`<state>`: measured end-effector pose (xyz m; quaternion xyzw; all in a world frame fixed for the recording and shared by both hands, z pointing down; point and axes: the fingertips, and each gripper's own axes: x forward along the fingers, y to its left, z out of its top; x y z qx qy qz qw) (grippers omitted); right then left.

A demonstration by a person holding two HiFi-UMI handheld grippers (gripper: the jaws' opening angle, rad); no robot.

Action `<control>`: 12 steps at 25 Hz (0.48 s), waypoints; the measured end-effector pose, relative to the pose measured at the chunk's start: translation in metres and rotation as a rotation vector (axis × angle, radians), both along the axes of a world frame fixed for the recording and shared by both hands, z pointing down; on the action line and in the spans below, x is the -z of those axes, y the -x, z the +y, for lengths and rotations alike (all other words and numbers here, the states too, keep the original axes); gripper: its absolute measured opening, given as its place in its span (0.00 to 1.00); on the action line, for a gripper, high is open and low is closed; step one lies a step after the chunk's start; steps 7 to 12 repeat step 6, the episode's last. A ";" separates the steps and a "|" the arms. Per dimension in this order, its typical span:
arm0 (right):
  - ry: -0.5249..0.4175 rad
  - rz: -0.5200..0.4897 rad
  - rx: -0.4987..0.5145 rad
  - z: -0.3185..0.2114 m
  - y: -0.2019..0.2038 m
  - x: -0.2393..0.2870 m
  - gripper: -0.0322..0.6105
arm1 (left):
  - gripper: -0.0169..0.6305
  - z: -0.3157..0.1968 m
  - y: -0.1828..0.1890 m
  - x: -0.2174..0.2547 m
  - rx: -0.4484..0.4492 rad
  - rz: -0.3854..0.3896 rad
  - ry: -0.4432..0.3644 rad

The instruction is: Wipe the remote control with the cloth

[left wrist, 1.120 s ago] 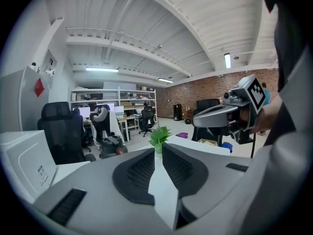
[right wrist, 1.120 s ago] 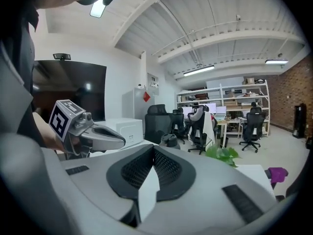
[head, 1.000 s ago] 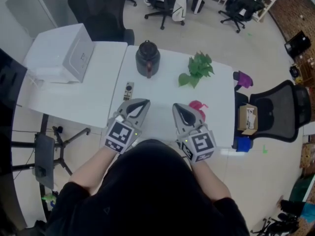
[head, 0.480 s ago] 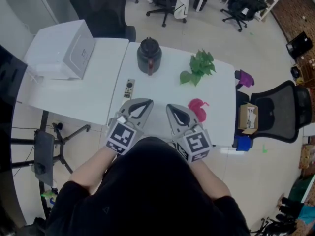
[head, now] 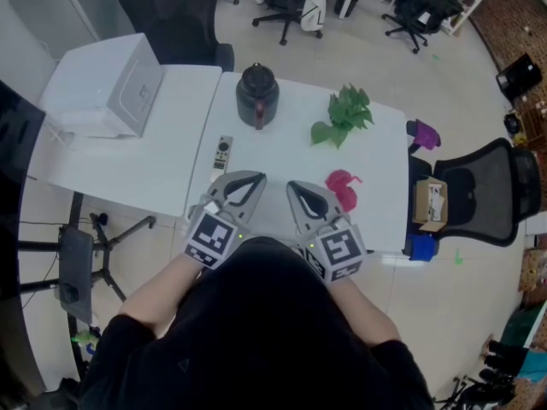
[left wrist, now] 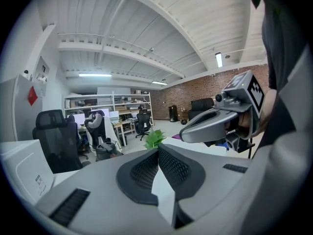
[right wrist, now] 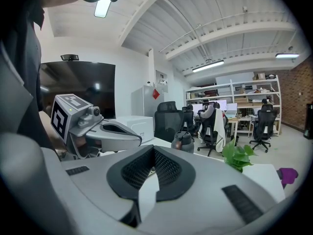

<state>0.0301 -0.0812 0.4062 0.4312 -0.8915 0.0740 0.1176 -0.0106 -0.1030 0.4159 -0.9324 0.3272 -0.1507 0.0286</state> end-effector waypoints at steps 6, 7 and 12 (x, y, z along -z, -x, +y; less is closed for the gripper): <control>-0.002 -0.003 0.000 0.000 -0.001 -0.002 0.06 | 0.03 0.000 -0.002 0.000 0.008 0.009 0.008; -0.002 -0.003 0.000 0.000 -0.001 -0.002 0.06 | 0.03 0.000 -0.002 0.000 0.008 0.009 0.008; -0.002 -0.003 0.000 0.000 -0.001 -0.002 0.06 | 0.03 0.000 -0.002 0.000 0.008 0.009 0.008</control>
